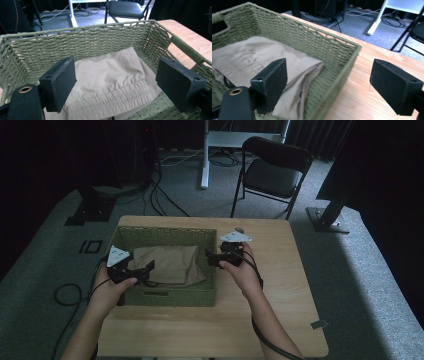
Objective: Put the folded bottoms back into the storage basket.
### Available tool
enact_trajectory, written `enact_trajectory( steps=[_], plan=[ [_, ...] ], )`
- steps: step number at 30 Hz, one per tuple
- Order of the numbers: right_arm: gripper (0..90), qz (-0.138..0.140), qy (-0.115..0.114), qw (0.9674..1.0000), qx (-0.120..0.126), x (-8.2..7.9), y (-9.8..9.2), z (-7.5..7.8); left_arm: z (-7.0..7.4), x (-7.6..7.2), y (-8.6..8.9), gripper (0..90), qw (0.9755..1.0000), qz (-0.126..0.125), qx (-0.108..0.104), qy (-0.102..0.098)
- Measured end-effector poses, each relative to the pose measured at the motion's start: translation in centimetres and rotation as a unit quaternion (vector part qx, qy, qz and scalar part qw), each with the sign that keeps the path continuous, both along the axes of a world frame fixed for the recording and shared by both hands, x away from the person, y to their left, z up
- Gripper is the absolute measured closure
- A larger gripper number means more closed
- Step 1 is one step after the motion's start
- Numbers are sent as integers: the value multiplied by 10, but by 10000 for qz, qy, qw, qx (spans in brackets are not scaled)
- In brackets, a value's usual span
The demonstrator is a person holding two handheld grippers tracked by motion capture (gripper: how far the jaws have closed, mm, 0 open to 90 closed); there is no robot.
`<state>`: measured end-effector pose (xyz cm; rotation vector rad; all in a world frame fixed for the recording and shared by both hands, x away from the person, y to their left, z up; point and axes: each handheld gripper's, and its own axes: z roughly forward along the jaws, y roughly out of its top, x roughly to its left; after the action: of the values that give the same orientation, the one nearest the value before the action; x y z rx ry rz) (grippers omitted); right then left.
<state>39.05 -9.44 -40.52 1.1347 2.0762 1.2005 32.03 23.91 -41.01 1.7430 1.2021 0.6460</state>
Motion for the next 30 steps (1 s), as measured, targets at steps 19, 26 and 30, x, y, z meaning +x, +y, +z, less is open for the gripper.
enact_trajectory(
  steps=[19, 26, 30],
  plan=[
    [137, -225, -90, 9997, -54, -23, -52, -18, -6, -34, 4, 170, 9998, -4, -155, -152],
    [137, -286, -79, 9996, -28, -32, -67, -26, -10, -48, 7, 169, 9997, -7, -166, -173],
    [125, -404, -67, 9992, -49, -39, -79, -32, -13, -61, 6, 169, 9992, 86, -128, -360]
  ],
)
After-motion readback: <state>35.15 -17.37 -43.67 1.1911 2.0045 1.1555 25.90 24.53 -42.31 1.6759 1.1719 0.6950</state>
